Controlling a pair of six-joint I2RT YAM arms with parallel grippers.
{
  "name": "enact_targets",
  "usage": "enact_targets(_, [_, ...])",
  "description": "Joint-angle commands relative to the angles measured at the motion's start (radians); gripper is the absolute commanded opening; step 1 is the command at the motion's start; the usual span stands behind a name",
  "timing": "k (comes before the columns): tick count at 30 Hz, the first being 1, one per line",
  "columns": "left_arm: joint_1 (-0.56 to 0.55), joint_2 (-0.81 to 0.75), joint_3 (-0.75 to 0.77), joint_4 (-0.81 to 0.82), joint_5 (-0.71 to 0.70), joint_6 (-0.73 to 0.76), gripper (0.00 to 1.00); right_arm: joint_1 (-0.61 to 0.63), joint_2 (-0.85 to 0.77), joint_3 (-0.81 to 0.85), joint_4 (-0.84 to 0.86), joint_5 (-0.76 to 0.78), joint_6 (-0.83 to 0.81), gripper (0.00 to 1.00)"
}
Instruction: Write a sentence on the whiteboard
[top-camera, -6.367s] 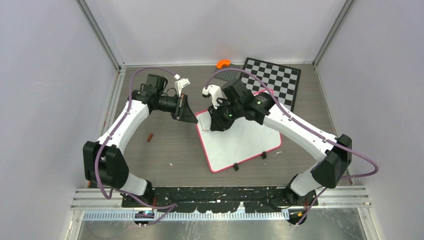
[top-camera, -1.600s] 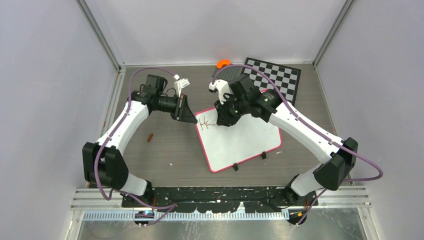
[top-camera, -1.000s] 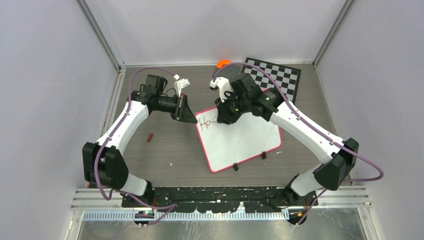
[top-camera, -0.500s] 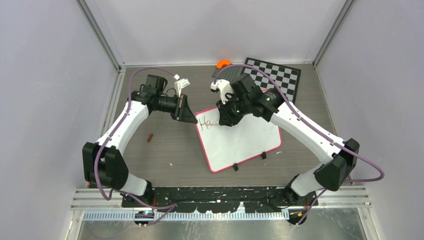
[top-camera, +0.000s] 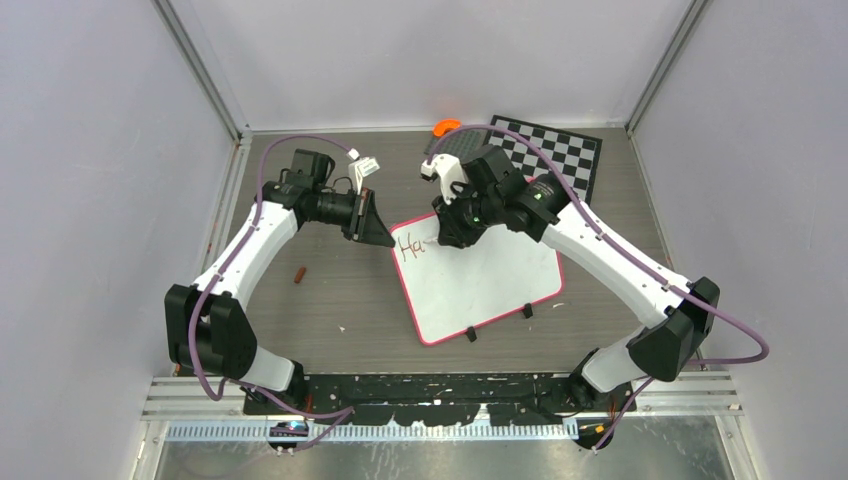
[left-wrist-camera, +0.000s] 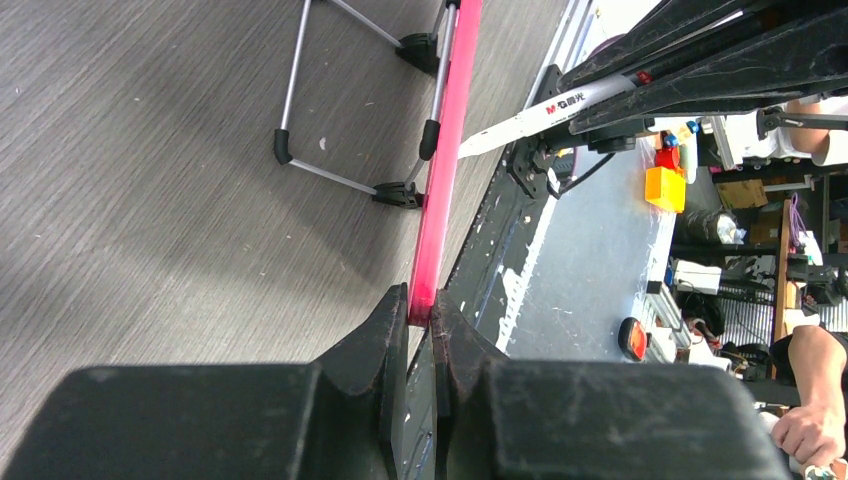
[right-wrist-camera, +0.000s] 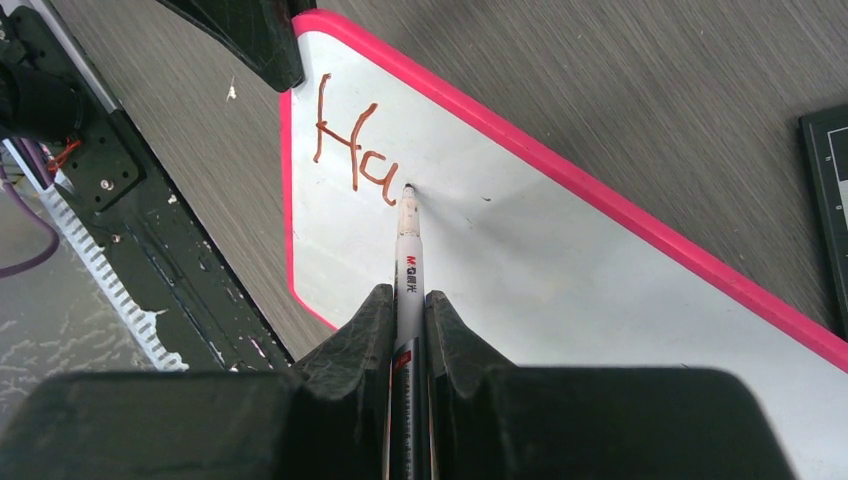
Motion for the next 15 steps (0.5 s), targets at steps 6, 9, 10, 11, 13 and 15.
enact_targets(6, [-0.006,-0.032,0.007,0.013,0.047,-0.013,0.00,-0.033,0.009,0.088,0.024,0.032,-0.025,0.00])
enact_targets(9, [-0.006,-0.030,0.008,0.011,0.046,-0.012,0.00,-0.034,0.015,0.099,0.015,0.022,-0.023,0.00])
enact_targets(10, [-0.006,-0.029,0.008,0.013,0.045,-0.012,0.00,-0.034,0.018,0.098,0.014,0.017,-0.021,0.00])
enact_targets(11, [-0.006,-0.030,0.008,0.011,0.046,-0.011,0.00,-0.035,0.019,0.091,0.012,0.012,-0.017,0.00])
enact_targets(13, [-0.006,-0.032,0.007,0.013,0.044,-0.011,0.00,-0.034,0.015,0.073,0.011,0.004,-0.014,0.00])
enact_targets(15, [-0.006,-0.032,0.008,0.011,0.045,-0.010,0.00,-0.034,0.008,0.050,0.012,0.000,-0.012,0.00])
